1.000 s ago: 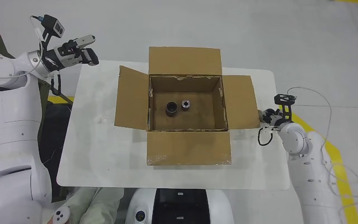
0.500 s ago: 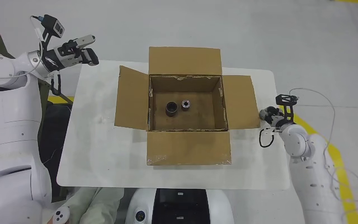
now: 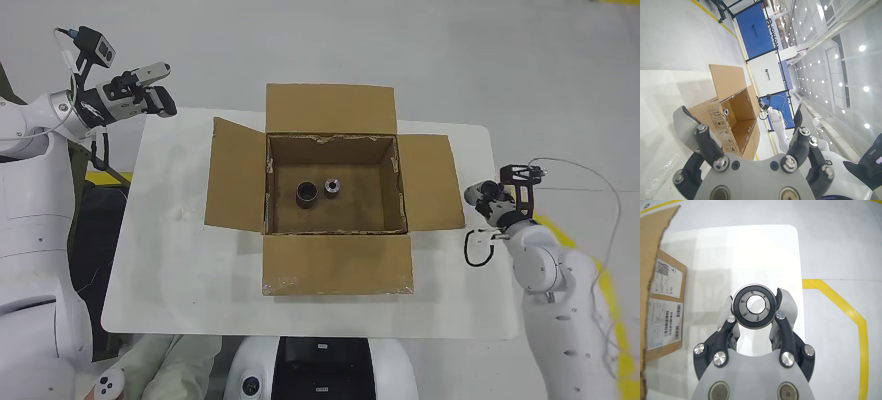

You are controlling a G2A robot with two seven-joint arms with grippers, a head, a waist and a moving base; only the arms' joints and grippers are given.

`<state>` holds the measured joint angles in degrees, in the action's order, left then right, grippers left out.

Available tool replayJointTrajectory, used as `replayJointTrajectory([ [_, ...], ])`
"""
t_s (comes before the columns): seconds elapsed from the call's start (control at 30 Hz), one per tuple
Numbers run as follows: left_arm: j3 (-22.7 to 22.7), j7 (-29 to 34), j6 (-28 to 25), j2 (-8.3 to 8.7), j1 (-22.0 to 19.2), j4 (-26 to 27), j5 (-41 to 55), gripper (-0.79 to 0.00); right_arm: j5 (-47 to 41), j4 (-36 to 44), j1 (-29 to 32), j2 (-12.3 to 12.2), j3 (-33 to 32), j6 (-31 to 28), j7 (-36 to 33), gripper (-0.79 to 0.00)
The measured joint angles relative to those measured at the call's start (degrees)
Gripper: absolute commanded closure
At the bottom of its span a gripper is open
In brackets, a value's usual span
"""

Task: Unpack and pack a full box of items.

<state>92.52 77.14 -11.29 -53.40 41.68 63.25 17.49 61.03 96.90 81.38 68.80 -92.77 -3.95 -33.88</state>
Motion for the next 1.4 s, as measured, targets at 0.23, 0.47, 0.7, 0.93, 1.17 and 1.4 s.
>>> replayJointTrajectory([
  [0.23, 0.0, 0.0, 0.0, 0.00, 0.0, 0.0, 0.0, -0.785, 0.5, 5.5, 1.5, -0.1, -0.4, 0.9, 1.4, 0.000],
  [0.47, 0.0, 0.0, 0.0, 0.00, 0.0, 0.0, 0.0, -0.785, 1.7, 10.7, 1.8, -0.1, 0.2, 1.3, 2.2, 0.000],
  [0.7, 0.0, 0.0, 0.0, 0.00, 0.0, 0.0, 0.0, -0.785, 4.3, 16.1, 1.6, -0.1, 2.7, 1.1, 2.4, 0.000],
  [0.93, 0.0, 0.0, 0.0, 0.00, 0.0, 0.0, 0.0, -0.785, 4.9, 18.6, -0.6, 0.1, 7.0, -0.3, 2.8, 0.000],
  [1.17, 0.0, 0.0, 0.0, 0.00, 0.0, 0.0, 0.0, -0.785, 5.6, 17.8, -3.8, 0.6, 13.3, -1.7, 2.0, 0.000],
  [1.4, 0.0, 0.0, 0.0, 0.00, 0.0, 0.0, 0.0, -0.785, 7.5, 15.6, -7.8, 1.2, 19.6, -2.2, -0.4, 0.000],
])
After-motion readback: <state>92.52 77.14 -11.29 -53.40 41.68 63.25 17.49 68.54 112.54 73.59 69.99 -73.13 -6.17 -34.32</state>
